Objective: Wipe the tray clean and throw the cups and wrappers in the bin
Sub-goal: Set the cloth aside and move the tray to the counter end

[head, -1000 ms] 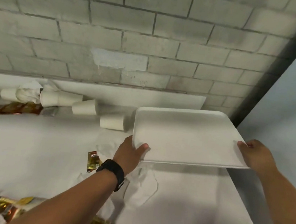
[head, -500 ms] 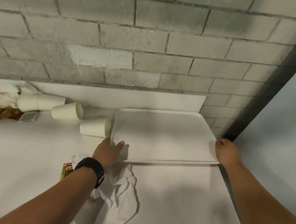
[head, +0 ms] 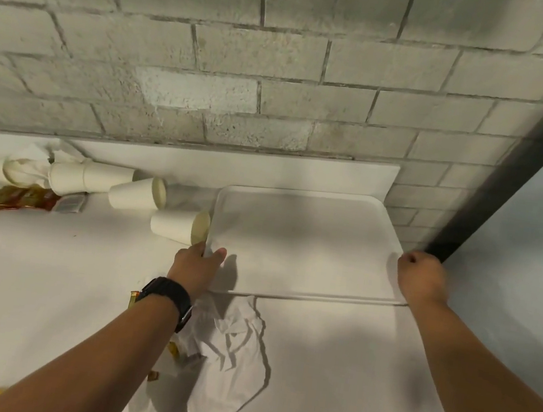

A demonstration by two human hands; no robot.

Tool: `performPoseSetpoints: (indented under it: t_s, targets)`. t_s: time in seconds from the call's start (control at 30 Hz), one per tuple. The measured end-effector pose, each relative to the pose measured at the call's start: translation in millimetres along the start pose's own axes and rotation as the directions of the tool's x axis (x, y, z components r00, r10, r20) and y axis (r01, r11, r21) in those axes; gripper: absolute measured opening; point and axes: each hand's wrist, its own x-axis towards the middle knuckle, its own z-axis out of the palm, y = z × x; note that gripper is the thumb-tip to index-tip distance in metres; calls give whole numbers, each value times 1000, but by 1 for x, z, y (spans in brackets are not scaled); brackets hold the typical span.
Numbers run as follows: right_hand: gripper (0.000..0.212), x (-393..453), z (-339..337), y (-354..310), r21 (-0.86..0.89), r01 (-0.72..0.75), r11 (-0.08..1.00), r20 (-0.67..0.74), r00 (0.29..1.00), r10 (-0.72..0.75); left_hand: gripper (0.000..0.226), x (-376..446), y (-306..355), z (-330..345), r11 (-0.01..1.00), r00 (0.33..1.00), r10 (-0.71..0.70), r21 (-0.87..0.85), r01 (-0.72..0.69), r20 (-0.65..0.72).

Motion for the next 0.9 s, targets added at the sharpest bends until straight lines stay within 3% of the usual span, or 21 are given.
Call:
performPoseSetpoints:
  t_s: [0.33,0.53,0.77,0.9]
  targets:
    - [31,-14,16,-11,-70,86,994,1,996,-86,47,-16,-12,-19,999,999,-5,45,7,-47]
    - [33,-19,19,-14,-131,92,987,13,996,-91,31,-26,-14,-24,999,999,24,47,-22,-39]
    - [37,-19,10,-20,-179,66,982,66,996,-55,40,-35,-14,-31,998,998,55,27,-54,-11]
    - [44,-26,4,-18,-128,53,990,83,996,-43,52,-45,-19,-44,994,996,79,-71,-82,-38]
